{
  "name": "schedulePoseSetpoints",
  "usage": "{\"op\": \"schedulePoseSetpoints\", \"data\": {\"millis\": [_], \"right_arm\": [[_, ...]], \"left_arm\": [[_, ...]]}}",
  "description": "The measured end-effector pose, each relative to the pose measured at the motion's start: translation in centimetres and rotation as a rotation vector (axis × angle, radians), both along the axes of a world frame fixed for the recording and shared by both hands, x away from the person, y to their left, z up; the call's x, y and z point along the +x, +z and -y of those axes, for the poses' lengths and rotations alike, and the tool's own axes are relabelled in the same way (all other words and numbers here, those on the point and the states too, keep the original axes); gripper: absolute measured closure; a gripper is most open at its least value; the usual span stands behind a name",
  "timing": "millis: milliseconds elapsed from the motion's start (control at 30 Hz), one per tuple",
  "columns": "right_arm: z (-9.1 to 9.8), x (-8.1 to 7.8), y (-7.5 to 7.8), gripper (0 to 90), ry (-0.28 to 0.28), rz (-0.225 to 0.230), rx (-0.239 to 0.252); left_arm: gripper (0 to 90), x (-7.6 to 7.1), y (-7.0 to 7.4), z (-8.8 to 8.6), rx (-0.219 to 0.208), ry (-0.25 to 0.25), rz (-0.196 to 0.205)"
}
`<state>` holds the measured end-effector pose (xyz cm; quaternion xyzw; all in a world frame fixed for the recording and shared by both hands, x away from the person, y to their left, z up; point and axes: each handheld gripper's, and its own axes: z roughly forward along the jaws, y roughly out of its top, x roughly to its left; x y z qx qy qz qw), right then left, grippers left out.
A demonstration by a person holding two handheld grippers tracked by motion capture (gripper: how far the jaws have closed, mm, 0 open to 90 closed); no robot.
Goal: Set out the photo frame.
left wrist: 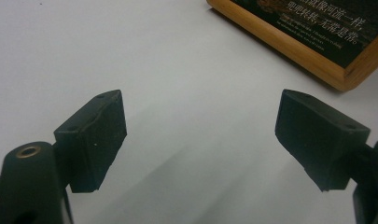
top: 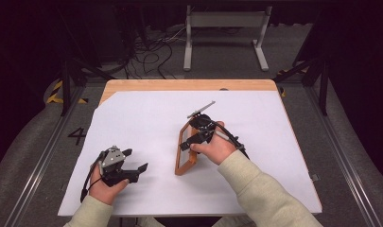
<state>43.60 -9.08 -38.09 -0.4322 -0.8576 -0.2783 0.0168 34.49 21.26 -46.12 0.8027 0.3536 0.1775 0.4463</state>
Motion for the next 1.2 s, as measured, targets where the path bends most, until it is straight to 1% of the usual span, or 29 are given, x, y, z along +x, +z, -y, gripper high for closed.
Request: {"op": "schedulePoseSetpoints", "data": {"millis": [67, 133, 200, 367, 400, 467, 500, 600, 700, 767, 833, 867, 933, 1000, 1100, 1167, 1200], "right_arm": [[0.0, 0.0, -0.1, 34.0, 0.005, 0.005, -0.001], [-0.1, 0.0, -0.2, 35.5, 0.001, -0.004, 0.012], [-0.2, -0.1, -0.3, 35.6, -0.003, -0.014, 0.013], [-0.1, -0.1, -0.4, 36.1, -0.008, -0.016, 0.021], [0.0, 0.0, -0.4, 36.1, -0.006, -0.020, 0.026], [0.2, 0.1, -0.5, 37.1, -0.019, -0.039, 0.045], [0.2, 0.1, -0.5, 37.1, -0.019, -0.039, 0.045], [0.2, 0.0, -0.4, 38.9, -0.031, -0.037, 0.037], [0.2, -0.1, -0.4, 40.3, -0.040, -0.038, 0.035], [0.2, -0.2, -0.4, 41.9, -0.046, -0.038, 0.032], [0.1, -0.2, -0.3, 44.9, -0.061, -0.045, 0.028], [0.1, -0.3, -0.2, 46.5, -0.076, -0.047, 0.025], [0.1, -0.4, -0.1, 51.0, -0.110, -0.057, 0.022], [0.2, -0.5, 0.1, 56.1, -0.123, -0.061, 0.017], [0.4, -0.4, 0.5, 64.3, -0.133, -0.050, 0.018], [0.5, -0.4, 0.8, 67.5, -0.116, -0.031, 0.020], [0.6, -0.4, 0.8, 67.8, -0.108, -0.042, 0.025]], "left_arm": [[16.9, 0.0, 0.0, 0.0, 0.002, 0.000, 0.003], [17.0, 0.0, 0.0, 0.0, 0.000, 0.002, 0.002], [17.0, 0.0, 0.0, 0.0, 0.000, 0.002, 0.006], [17.0, 0.0, 0.0, 0.0, -0.003, 0.006, 0.003], [17.0, 0.0, 0.0, 0.0, -0.003, 0.006, 0.001], [17.0, 0.0, 0.0, 0.0, -0.002, 0.006, 0.003], [17.0, 0.0, 0.0, -0.1, 0.004, 0.006, 0.006], [16.9, 0.0, 0.0, 0.0, -0.006, 0.012, 0.008], [16.9, 0.0, 0.0, -0.1, -0.005, 0.012, 0.007], [17.0, -0.1, 0.0, 0.0, -0.010, 0.013, 0.001], [16.9, -0.1, 0.0, -0.1, -0.005, 0.012, 0.003], [16.9, 0.0, 0.0, -0.1, 0.002, 0.013, 0.012], [17.0, 0.0, 0.0, -0.2, -0.001, 0.016, 0.007], [17.0, 0.1, -0.1, -0.2, -0.005, 0.018, 0.004], [17.0, 0.1, 0.0, -0.2, -0.006, 0.017, 0.004], [17.0, 0.1, -0.1, -0.2, -0.004, 0.016, 0.005], [16.9, 0.1, -0.1, -0.2, -0.001, 0.016, 0.007]]}}
